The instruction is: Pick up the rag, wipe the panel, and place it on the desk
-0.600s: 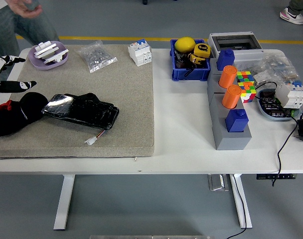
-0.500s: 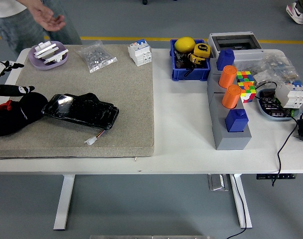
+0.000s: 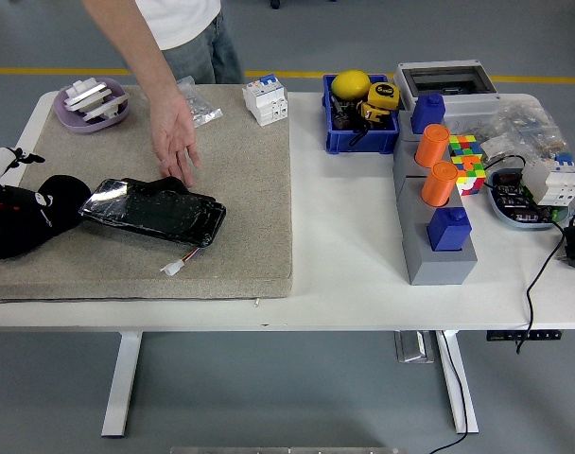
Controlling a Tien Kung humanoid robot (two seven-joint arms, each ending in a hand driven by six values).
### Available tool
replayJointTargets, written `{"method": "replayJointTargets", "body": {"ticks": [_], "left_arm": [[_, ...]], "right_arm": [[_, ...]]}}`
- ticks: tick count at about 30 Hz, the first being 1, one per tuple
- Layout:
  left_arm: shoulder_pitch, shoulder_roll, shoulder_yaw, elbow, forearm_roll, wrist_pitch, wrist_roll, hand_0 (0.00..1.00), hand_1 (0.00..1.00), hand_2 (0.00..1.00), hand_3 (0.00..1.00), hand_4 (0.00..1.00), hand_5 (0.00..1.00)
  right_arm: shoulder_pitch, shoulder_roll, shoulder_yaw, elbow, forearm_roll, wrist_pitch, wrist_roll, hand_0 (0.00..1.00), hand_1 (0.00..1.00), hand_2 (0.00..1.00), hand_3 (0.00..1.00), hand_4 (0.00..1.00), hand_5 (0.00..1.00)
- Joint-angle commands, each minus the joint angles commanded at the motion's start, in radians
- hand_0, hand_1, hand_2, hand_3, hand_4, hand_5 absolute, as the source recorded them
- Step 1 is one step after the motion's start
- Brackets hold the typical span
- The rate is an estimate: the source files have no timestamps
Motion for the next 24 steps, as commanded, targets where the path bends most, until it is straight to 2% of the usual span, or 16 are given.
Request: {"method": "replayJointTargets", "body": {"ticks": [4,10,11,16,17,22,23,24], "left_arm": [[-0.022,-0.007,0.040,0.062,-0.023,0.002,-0.002,0.926,0.939,0.915,0.822,0.868,0.168],[-0.036,-0.020,0.081,0.109,-0.056,0.024,-0.013,0.904,0.926,0.899,0.803,0.863,0.163],[-0.039,-0.023,0.088,0.116,-0.064,0.031,-0.016,0.684,0.873,0.852,0.701,0.835,0.148],[-0.042,-0.039,0.107,0.132,-0.089,0.071,-0.022,0.684,0.873,0.852,0.701,0.835,0.148],[-0.042,-0.041,0.110,0.133,-0.091,0.077,-0.022,0.472,0.801,0.801,0.625,0.754,0.120],[-0.043,-0.052,0.122,0.151,-0.101,0.090,-0.016,0.472,0.801,0.801,0.625,0.754,0.120],[-0.042,-0.052,0.123,0.153,-0.101,0.093,-0.016,0.406,0.754,0.785,0.594,0.633,0.086],[-0.042,-0.053,0.123,0.155,-0.103,0.094,-0.015,0.406,0.754,0.785,0.594,0.633,0.086]], "right_arm": [[0.001,-0.001,0.010,0.003,-0.010,-0.004,0.001,0.752,0.620,0.622,0.557,0.908,0.424],[0.000,-0.002,0.008,0.003,-0.012,-0.005,0.000,0.751,0.621,0.621,0.558,0.908,0.424],[0.000,-0.002,0.007,0.003,-0.012,-0.005,0.000,0.751,0.620,0.621,0.557,0.907,0.424],[0.000,-0.001,0.010,0.003,-0.014,-0.007,0.000,0.751,0.620,0.621,0.557,0.907,0.424],[0.000,-0.002,0.012,0.003,-0.016,-0.007,0.000,0.751,0.620,0.620,0.557,0.907,0.424],[-0.001,-0.002,0.029,0.001,-0.023,-0.011,0.001,0.751,0.620,0.620,0.557,0.907,0.424],[-0.001,-0.002,0.031,0.000,-0.024,-0.011,0.001,0.751,0.620,0.620,0.556,0.907,0.424],[-0.001,-0.002,0.034,0.000,-0.025,-0.011,0.000,0.751,0.620,0.620,0.556,0.907,0.424]]}}
